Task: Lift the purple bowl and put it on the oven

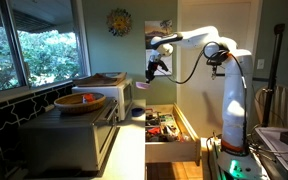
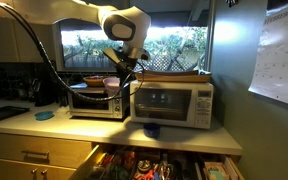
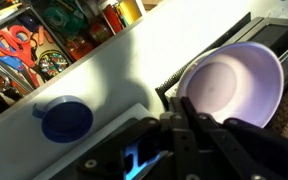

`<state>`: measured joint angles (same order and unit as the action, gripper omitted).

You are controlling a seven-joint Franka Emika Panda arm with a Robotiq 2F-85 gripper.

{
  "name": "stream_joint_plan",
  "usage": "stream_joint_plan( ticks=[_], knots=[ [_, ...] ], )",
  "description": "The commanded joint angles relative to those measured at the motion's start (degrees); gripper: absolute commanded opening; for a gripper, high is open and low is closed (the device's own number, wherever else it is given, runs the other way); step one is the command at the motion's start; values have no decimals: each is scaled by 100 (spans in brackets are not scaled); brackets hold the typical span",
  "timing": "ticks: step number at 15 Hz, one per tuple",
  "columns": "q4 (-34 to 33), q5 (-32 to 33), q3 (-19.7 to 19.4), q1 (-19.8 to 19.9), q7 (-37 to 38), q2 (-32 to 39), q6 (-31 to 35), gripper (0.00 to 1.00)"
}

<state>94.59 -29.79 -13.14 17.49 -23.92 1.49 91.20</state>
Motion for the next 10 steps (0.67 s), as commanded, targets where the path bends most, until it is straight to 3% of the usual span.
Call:
stream_joint_plan(
  ticks=[1, 7, 10],
  knots=[
    [-61, -29, -74, -56, 7, 17, -30, 4],
    [-63, -49, -71, -56, 12, 38, -31, 1],
    [-257, 231, 202, -357, 102, -70, -228, 1]
  ],
)
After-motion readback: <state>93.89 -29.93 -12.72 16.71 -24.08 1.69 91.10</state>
